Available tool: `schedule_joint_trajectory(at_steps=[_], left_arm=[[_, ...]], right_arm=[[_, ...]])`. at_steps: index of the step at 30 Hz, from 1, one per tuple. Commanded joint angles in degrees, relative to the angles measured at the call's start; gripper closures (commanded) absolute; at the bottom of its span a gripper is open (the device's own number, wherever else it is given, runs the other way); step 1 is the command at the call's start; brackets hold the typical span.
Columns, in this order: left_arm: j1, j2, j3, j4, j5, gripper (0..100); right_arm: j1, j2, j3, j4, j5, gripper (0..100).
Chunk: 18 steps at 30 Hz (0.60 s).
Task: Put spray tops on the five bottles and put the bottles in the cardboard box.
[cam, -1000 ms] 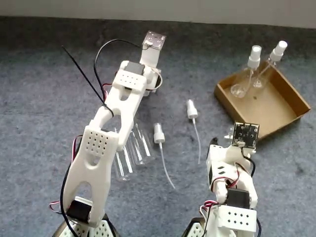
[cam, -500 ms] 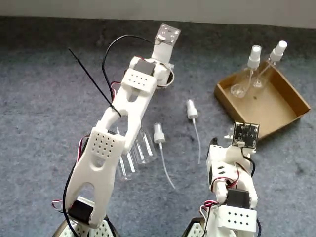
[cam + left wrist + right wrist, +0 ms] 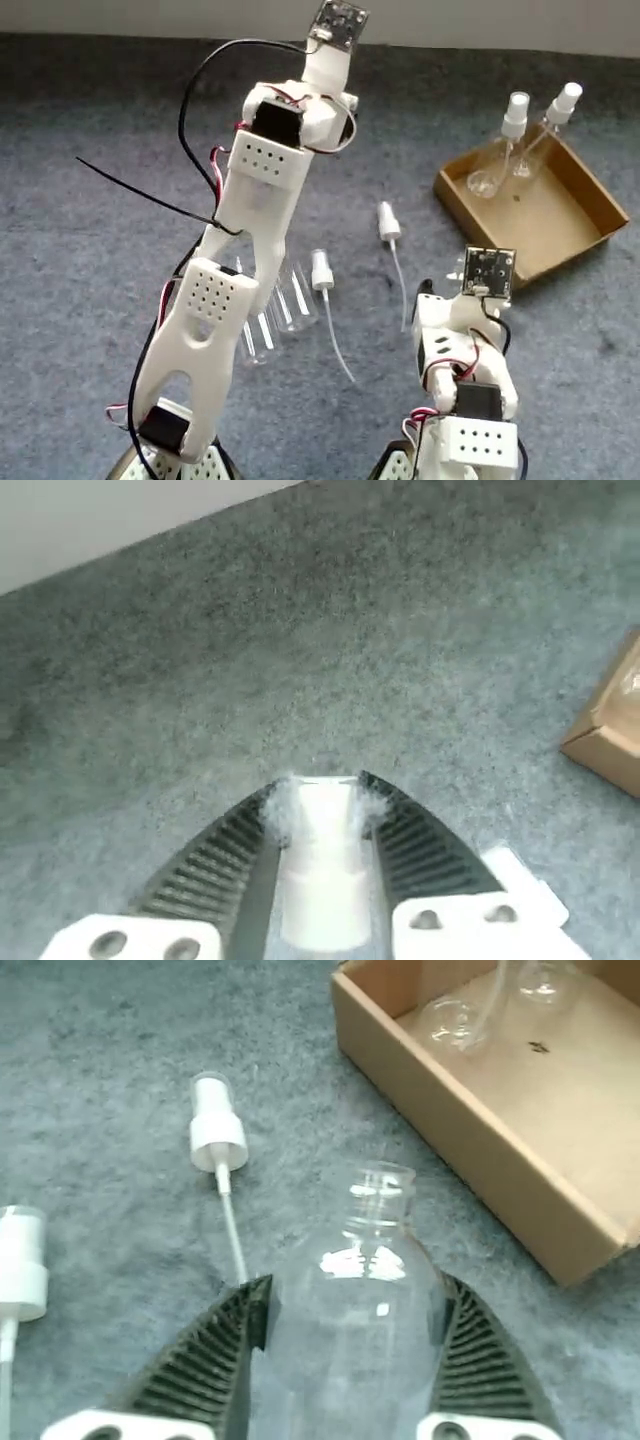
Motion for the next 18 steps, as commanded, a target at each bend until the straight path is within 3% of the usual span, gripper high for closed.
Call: schedule_joint_trajectory(at_steps=[1, 7, 13, 18], left_arm=[[1.0, -7.5, -3.0, 4.8, 0.4, 98], [0.7, -17.8, -2.9, 11.2, 0.4, 98], [0.0, -28.7, -2.9, 12.2, 0.4, 98], [-3.1, -38.3, -2.9, 12.4, 0.4, 98]], right_arm=[[-3.4, -0.2, 0.0, -1.0, -0.4, 85.2], [-5.2, -0.2, -0.6, -1.0, 0.1, 85.2], [-16.6, -0.2, -0.6, -1.0, 0.1, 85.2], [-20.3, -0.3, -3.2, -1.0, 0.1, 85.2]])
